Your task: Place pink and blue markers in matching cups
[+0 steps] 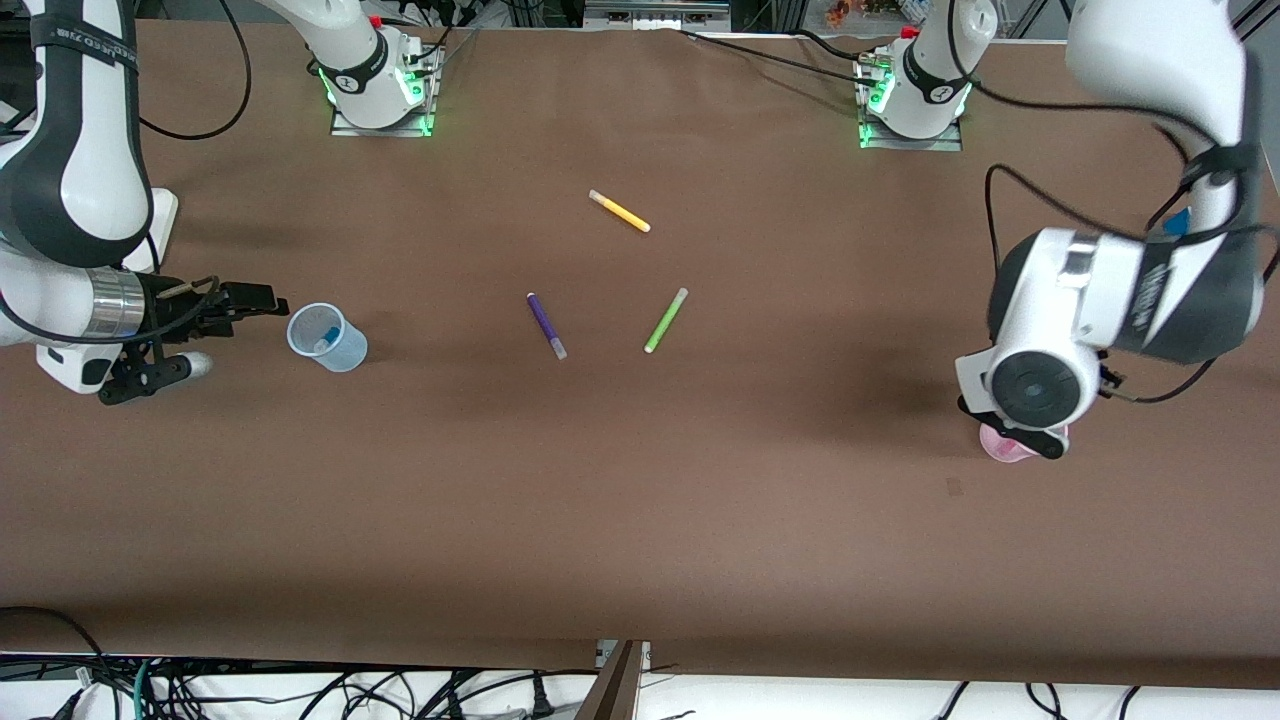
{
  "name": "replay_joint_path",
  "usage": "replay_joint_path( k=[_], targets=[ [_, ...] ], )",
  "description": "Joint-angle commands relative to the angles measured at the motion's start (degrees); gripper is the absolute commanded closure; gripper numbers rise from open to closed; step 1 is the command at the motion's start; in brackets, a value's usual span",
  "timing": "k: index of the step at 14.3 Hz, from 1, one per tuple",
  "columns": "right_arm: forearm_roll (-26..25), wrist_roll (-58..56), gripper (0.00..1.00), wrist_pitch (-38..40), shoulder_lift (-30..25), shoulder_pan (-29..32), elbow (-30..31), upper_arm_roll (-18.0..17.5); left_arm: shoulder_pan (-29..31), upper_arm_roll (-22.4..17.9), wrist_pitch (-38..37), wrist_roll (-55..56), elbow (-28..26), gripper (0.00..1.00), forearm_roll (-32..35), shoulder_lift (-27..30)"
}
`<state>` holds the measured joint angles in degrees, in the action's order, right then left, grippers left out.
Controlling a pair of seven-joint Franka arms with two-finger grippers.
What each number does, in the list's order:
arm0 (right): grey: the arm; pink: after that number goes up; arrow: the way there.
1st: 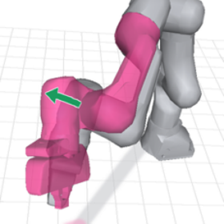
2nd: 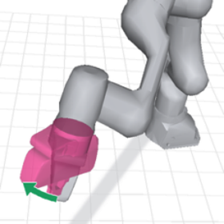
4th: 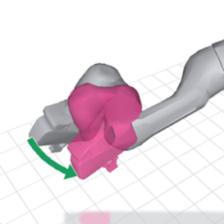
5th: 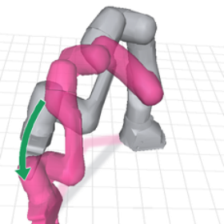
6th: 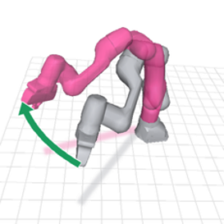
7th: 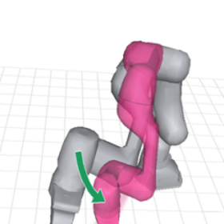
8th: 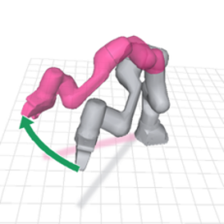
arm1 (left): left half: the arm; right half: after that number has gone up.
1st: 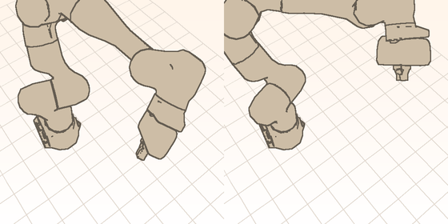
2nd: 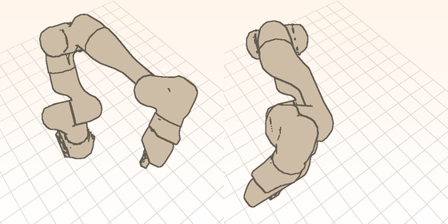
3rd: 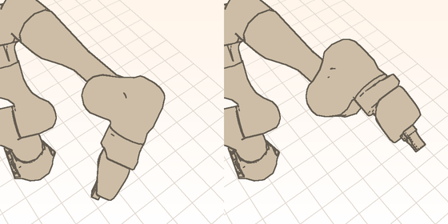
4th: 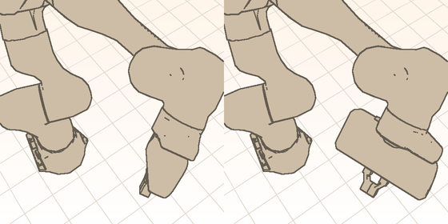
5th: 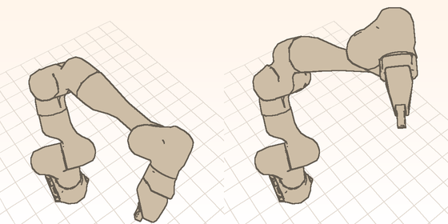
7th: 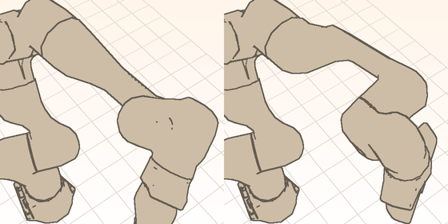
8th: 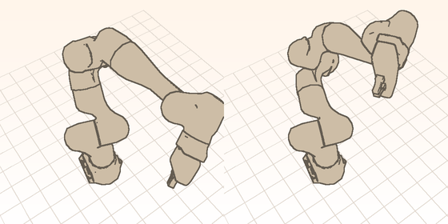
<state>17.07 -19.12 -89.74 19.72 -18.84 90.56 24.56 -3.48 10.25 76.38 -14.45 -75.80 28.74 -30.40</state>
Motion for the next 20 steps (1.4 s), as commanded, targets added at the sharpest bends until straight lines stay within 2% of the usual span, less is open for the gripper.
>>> replay_joint_path(
  k=[1, 3, 5, 8, 11, 14, 17, 18, 20],
  targets=[
    [-9.12, 11.96, 0.0, 1.41, -1.95, 1.96, -1.44, -7.12, 1.98, 0.03, -0.53, 4.77, 0.39, 0.0, -6.83, 6.48],
    [-13.02, 14.37, 0.0, 1.58, -3.89, 6.08, -1.27, -12.93, 2.95, -0.05, -1.92, 6.17, -0.49, 0.0, -12.01, 10.78],
    [-13.38, 14.2, 0.0, 1.58, -6.35, 10.74, -0.83, -17.25, 4.18, -0.05, -3.07, 9.43, -1.36, 0.0, -15.72, 14.13],
    [-18.63, 14.37, 0.0, 1.85, -13.63, 12.16, 1.45, -17.62, 9.01, 0.12, -2.99, 9.35, -4.18, 0.0, -24.32, 18.7],
    [-20.32, 14.02, 0.0, 2.46, -18.04, 14.96, 2.34, -19.71, 9.55, -0.4, -1.76, 9.61, -8.2, 0.0, -26.18, 24.41],
    [-20.59, 13.94, 0.0, 3.25, -19.98, 16.73, 2.43, -20.96, 5.26, -7.59, 4.91, 9.7, -14.1, 0.0, -32.85, 31.18],
    [-20.33, 14.81, 0.0, 6.15, -21.65, 16.82, 2.07, -21.22, 2.53, -10.33, 7.98, 11.02, -15.86, 0.0, -31.74, 33.65],
    [-19.98, 14.81, 0.0, 6.41, -22.18, 16.91, 1.99, -21.13, 2.17, -10.34, 11.22, 11.8, -18.66, 0.0, -29.55, 34.44],
    [-19.89, 15.51, 0.0, 7.56, -22.36, 17.0, 1.98, -21.05, 1.9, -10.34, 15.37, 12.25, -24.11, 0.0, -29.27, 36.72]
  ],
)
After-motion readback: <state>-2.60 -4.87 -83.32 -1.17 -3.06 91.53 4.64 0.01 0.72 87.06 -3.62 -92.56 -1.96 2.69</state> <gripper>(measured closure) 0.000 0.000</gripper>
